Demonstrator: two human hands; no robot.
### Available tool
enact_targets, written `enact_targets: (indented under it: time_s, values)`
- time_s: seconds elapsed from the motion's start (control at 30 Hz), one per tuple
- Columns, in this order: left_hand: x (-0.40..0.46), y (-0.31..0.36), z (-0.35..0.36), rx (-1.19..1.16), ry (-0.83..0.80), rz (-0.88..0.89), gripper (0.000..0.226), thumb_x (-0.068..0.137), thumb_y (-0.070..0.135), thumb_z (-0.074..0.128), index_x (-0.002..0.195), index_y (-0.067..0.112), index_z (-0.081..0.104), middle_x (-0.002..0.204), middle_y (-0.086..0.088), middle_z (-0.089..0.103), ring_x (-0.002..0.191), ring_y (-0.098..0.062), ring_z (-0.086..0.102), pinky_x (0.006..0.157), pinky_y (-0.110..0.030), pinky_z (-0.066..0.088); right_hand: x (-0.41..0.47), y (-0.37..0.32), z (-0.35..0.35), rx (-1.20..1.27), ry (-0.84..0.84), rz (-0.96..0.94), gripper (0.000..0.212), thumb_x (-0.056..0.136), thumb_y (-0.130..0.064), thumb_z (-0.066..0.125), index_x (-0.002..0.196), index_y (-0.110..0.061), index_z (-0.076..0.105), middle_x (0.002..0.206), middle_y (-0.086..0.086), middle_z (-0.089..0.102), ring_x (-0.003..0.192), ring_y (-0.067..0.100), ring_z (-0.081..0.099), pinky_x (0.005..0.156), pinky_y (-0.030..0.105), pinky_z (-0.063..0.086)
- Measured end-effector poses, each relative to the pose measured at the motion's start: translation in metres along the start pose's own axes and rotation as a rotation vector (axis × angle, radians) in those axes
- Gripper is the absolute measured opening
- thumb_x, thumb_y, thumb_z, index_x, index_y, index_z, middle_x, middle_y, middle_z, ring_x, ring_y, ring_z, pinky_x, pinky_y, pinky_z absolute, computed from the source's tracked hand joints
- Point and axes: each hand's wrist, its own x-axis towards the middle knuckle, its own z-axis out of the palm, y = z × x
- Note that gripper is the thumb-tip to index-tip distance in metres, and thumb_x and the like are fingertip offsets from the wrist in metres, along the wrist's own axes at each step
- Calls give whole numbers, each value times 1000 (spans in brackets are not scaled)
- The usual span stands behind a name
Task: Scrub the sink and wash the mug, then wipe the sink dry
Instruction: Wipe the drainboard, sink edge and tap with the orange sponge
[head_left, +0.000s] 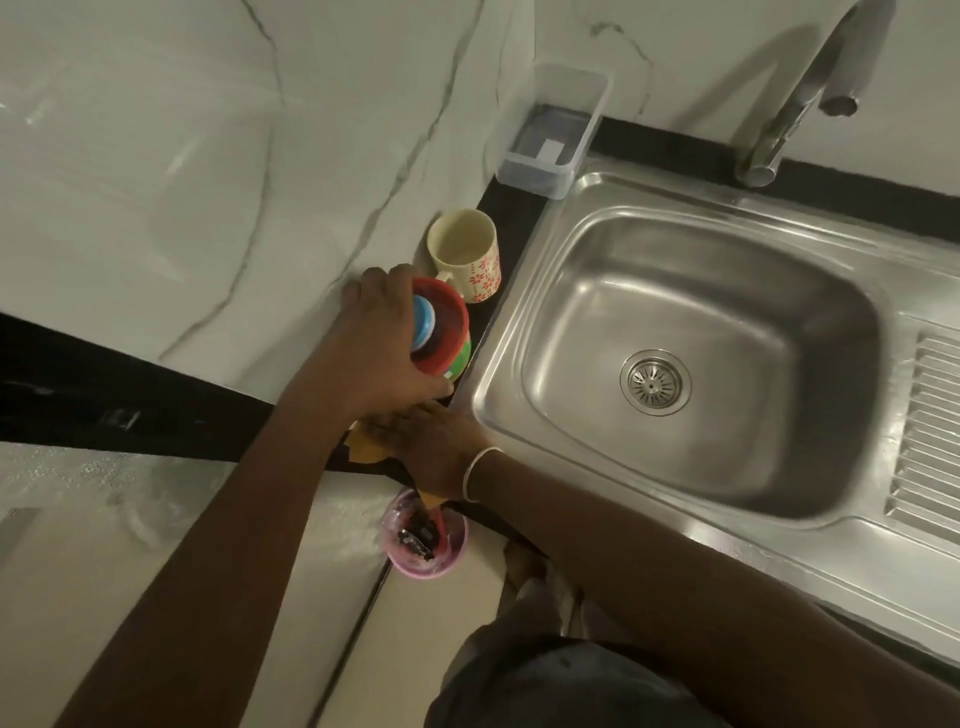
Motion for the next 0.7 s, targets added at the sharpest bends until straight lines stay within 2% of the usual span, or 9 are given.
enact_targets:
  time_s: [0.13, 0.23, 0.3, 0.37, 0.47, 0.5, 0.57, 0.63, 0.7]
  values:
    - [-10, 0, -3, -60, -11, -75, 109, 60, 44, 88, 143, 14, 25, 137, -9, 36, 129, -27, 34, 105, -40, 35, 1, 5, -14, 253, -46, 206, 49, 97, -27, 54, 145, -19, 47, 149, 7, 47, 141, 32, 38, 115, 43, 31]
    - [-12, 2, 3, -83, -46, -99, 110, 62, 45, 87, 145, 14, 22, 140, -9, 33, 132, -26, 31, 108, -40, 34, -7, 18, -28, 419, 124, 352, 46, 103, -24, 49, 146, -10, 44, 153, 11, 42, 146, 27, 28, 119, 35, 22]
    - [-10, 5, 8, -72, -67, -93, 108, 64, 45, 86, 145, 13, 22, 141, -9, 33, 132, -26, 31, 108, -39, 33, -10, 32, -27, 341, 262, 418, 59, 98, -30, 58, 150, -13, 38, 159, 8, 32, 150, 25, 12, 124, 43, 14]
    - [-8, 6, 15, -63, -69, -85, 107, 64, 44, 86, 144, 13, 22, 140, -10, 33, 131, -26, 32, 107, -39, 35, -11, 54, -14, 231, 228, 503, 78, 89, -37, 67, 155, -19, 29, 163, 3, 24, 153, 24, 2, 123, 51, 16]
    - [-4, 5, 29, -24, -73, -73, 108, 62, 44, 86, 143, 11, 23, 138, -10, 34, 129, -27, 33, 105, -38, 37, -31, 86, -9, 321, 215, 618, 74, 95, -14, 56, 158, -18, 19, 166, 4, 12, 154, 23, -1, 124, 50, 11]
    - [-2, 4, 35, -5, -72, -68, 109, 61, 45, 86, 143, 11, 23, 138, -10, 34, 128, -27, 33, 104, -38, 36, -42, 97, -11, 384, 257, 675, 78, 92, -7, 58, 158, -18, 19, 166, 4, 12, 154, 25, 2, 124, 50, 14]
    - [4, 2, 47, 46, -69, -47, 111, 58, 49, 86, 142, 11, 22, 137, -10, 37, 127, -27, 35, 105, -38, 36, -61, 116, -16, 509, 331, 830, 86, 83, 7, 58, 156, -21, 25, 163, 5, 22, 150, 31, 20, 117, 50, 31]
    - [10, 2, 57, 95, -71, -14, 109, 58, 51, 84, 140, 11, 24, 135, -11, 39, 125, -27, 38, 105, -38, 36, -81, 132, -22, 611, 399, 958, 75, 84, 10, 48, 151, -20, 34, 151, 10, 42, 133, 37, 47, 104, 49, 46]
    - [15, 2, 64, 124, -76, 4, 108, 59, 52, 83, 140, 11, 24, 135, -10, 39, 125, -27, 39, 105, -37, 38, -102, 141, -30, 707, 449, 988, 56, 97, 0, 42, 149, -20, 39, 137, 15, 56, 115, 38, 61, 96, 47, 51]
